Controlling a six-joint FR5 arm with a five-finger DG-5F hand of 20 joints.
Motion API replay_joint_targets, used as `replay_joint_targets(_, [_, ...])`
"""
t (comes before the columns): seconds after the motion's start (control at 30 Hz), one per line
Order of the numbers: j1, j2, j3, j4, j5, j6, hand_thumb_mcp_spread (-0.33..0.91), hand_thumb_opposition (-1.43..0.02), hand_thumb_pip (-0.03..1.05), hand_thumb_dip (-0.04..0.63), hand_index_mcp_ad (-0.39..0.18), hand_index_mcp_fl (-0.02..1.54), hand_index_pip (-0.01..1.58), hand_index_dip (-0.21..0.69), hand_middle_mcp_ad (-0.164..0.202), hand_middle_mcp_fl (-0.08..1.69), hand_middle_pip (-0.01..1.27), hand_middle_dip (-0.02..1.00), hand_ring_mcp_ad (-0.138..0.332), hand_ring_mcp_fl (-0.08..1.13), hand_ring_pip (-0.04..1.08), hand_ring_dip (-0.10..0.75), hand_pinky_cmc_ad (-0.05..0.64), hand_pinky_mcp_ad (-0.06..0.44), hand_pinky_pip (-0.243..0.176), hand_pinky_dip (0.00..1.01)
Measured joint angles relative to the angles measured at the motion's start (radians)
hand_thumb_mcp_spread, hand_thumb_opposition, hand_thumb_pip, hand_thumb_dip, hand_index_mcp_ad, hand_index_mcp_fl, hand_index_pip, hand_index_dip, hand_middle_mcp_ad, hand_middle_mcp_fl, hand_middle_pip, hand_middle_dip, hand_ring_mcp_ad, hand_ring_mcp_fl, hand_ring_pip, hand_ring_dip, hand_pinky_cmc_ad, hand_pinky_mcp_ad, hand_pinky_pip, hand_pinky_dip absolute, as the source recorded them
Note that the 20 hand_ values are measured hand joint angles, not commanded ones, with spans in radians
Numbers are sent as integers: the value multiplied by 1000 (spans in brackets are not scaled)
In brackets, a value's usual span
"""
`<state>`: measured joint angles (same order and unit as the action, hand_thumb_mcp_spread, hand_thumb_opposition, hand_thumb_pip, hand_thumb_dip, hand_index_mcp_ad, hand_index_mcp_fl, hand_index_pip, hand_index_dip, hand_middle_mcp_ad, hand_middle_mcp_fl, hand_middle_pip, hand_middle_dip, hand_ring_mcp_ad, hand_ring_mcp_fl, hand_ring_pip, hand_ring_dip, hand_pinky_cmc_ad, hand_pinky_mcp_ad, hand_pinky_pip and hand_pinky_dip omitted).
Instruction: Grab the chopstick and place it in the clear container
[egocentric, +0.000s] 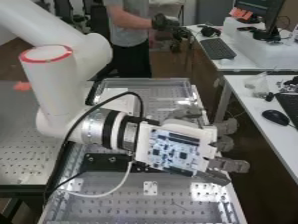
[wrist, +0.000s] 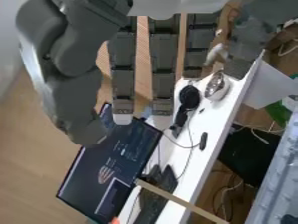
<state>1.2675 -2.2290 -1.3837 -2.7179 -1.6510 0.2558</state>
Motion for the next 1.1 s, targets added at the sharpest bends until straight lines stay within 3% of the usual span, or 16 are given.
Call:
replay_joint_targets(0.3, [8,-29,9,3,8,8,456,-822,531,356,-124,705,278,487,103,703,103,782,133,161,112,215,414,344,-31,143])
replay_joint_targets(0.47, [16,-36,11,-2,3,-8,485,-819,508,356,-140,719,323,478,101,705,101,782,84,162,113,215,412,339,-31,143])
replay_joint_targets(0.57, [20,-38,4,-3,11,-23,490,-833,508,356,-138,637,325,476,103,709,101,785,84,178,113,215,412,339,-31,143])
replay_joint_targets(0.97, [40,-31,-37,19,47,-56,525,-833,440,356,-141,606,358,476,101,672,101,785,86,175,113,216,396,328,-28,143])
replay_joint_targets(1.1, [49,-29,-38,34,57,-65,538,-833,433,354,-141,574,372,476,99,688,101,817,86,176,112,255,393,326,-28,143])
